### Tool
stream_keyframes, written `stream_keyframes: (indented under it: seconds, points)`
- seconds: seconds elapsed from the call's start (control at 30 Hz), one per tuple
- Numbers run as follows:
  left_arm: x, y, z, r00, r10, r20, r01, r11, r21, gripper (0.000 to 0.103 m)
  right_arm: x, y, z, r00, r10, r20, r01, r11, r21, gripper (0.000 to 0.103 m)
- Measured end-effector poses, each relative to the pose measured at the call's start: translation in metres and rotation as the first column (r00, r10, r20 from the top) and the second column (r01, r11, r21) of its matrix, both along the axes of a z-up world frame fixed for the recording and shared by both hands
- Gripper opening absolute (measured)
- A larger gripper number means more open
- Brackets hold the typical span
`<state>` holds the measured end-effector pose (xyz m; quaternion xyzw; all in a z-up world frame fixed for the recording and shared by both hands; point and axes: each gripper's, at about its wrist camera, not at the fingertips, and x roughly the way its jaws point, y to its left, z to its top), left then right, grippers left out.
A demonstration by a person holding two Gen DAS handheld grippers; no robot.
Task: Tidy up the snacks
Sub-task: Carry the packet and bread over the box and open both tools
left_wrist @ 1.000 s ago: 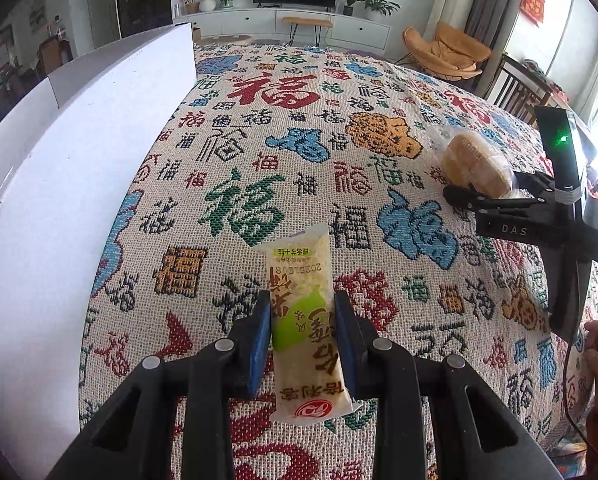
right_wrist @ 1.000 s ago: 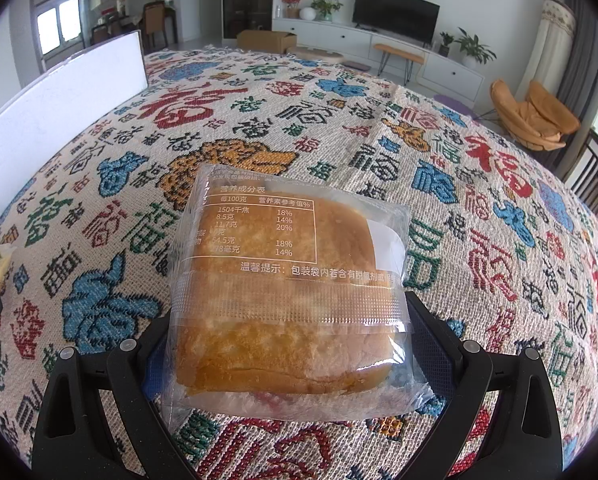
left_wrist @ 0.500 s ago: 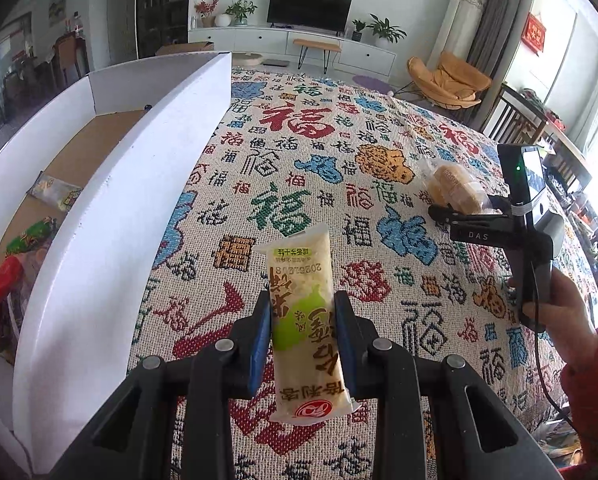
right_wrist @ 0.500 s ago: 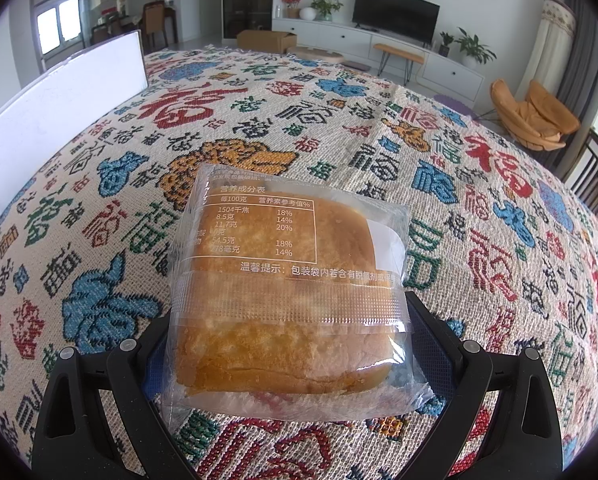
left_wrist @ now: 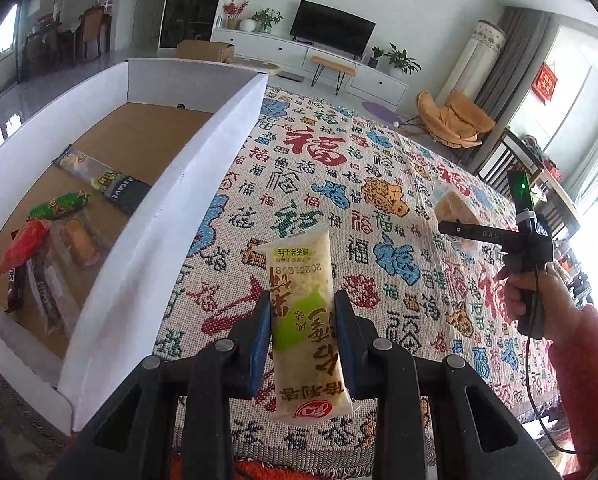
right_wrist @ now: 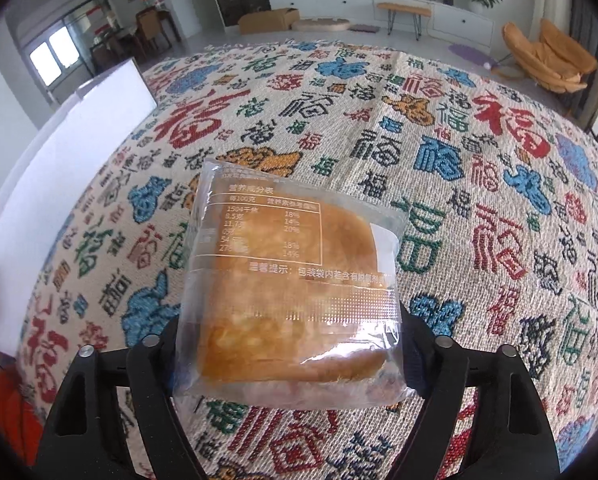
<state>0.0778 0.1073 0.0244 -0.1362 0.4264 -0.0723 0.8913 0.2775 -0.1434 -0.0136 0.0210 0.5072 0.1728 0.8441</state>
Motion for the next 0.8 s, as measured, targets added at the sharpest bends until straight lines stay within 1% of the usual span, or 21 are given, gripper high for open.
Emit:
stream_keyframes:
  seconds: [0.1,0.17,0.23,0.33,0.4,0.47,0.5,0.53,0.57,0.6,0.63,0.67,0.7,0.73,0.8]
  points:
    - [-0.006,0.021,0.016,0.999,0.032,0.029,-0.030,0.999,-0.042,0.030,-0.003,0.000,0.033,1.000,0.006,0.009,-0.006,0.999,0.045,0.078]
    - [-0.008,0.038,0.030,0.997,0.059,0.054,-0.055,0.996,-0.066,0.030,-0.007,0.012,0.061,0.999,0.033,0.039,-0.035,0.998,0.060,0.078]
    - [-0.008,0.059,0.046,0.992,0.094,0.084,-0.089,0.994,-0.061,0.030,-0.011,0.033,0.091,0.995,0.074,0.065,-0.081,0.991,0.107,0.078]
    - [-0.003,0.095,0.060,0.981,0.164,0.101,-0.163,0.986,-0.017,0.030,-0.021,0.089,0.138,0.977,0.183,0.110,-0.201,0.963,0.181,0.078]
    - [0.002,0.122,0.061,0.973,0.213,0.084,-0.213,0.977,-0.004,0.030,-0.032,0.139,0.165,0.951,0.272,0.146,-0.299,0.930,0.212,0.078]
    - [0.010,0.145,0.055,0.964,0.259,0.054,-0.261,0.965,0.024,0.030,-0.042,0.196,0.183,0.920,0.357,0.162,-0.388,0.890,0.241,0.079]
    - [0.015,0.153,0.050,0.960,0.276,0.034,-0.278,0.960,0.042,0.030,-0.046,0.225,0.187,0.904,0.396,0.162,-0.425,0.868,0.255,0.079]
    - [0.020,0.161,0.044,0.954,0.299,0.013,-0.300,0.952,0.068,0.030,-0.048,0.254,0.187,0.889,0.429,0.159,-0.457,0.849,0.266,0.081]
    - [0.024,0.167,0.039,0.944,0.330,-0.006,-0.327,0.939,0.102,0.038,-0.050,0.283,0.185,0.878,0.453,0.152,-0.478,0.836,0.270,0.082]
    - [0.025,0.173,0.032,0.934,0.358,-0.022,-0.352,0.927,0.128,0.047,-0.050,0.309,0.178,0.869,0.476,0.133,-0.493,0.824,0.279,0.085]
    - [0.026,0.178,0.026,0.924,0.382,-0.030,-0.374,0.916,0.147,0.070,-0.049,0.331,0.168,0.859,0.502,0.099,-0.507,0.811,0.293,0.087]
    - [0.024,0.183,0.022,0.914,0.404,-0.028,-0.395,0.905,0.159,0.083,-0.047,0.351,0.155,0.849,0.526,0.046,-0.514,0.803,0.303,0.087]
    - [0.021,0.186,0.019,0.906,0.423,-0.017,-0.414,0.895,0.166,0.084,-0.046,0.364,0.143,0.843,0.538,0.003,-0.511,0.798,0.318,0.087]
    - [0.017,0.190,0.017,0.900,0.435,-0.013,-0.427,0.888,0.170,0.084,-0.045,0.369,0.133,0.846,0.534,-0.008,-0.501,0.798,0.336,0.088]
    - [0.012,0.193,0.013,0.892,0.452,-0.010,-0.444,0.879,0.171,0.085,-0.048,0.370,0.120,0.859,0.512,0.004,-0.480,0.802,0.354,0.089]
